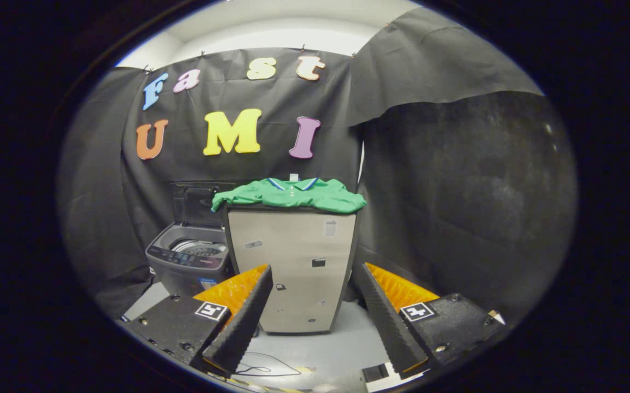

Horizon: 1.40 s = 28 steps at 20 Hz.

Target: Put the clothes into the washing machine and then close the washing machine lid.

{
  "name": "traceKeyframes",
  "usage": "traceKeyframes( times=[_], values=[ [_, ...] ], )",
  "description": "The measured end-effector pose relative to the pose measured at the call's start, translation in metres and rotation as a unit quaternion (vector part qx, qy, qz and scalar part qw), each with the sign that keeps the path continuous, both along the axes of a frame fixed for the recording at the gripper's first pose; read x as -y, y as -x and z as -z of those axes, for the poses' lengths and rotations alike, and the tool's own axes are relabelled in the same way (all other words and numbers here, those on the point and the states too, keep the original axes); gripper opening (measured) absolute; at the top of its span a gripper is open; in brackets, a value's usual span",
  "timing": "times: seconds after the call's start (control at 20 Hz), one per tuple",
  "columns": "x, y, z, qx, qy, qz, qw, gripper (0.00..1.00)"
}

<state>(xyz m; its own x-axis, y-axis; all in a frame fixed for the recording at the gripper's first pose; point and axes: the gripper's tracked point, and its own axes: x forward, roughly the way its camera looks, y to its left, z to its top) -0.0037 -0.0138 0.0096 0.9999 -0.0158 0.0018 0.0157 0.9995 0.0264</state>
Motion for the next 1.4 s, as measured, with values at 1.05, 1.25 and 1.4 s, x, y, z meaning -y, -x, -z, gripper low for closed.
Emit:
traceKeyframes(
  times=[1.05,1.25,1.4],
  values=[
    [-0.002,0.025,-0.055,0.02,-0.001,0.042,0.999,1.0],
    [-0.01,0.014,-0.096,0.024,-0.002,0.03,0.999,1.0],
    [-0.026,-0.005,-0.132,0.03,-0.013,0.005,0.999,1.0]
  ],
)
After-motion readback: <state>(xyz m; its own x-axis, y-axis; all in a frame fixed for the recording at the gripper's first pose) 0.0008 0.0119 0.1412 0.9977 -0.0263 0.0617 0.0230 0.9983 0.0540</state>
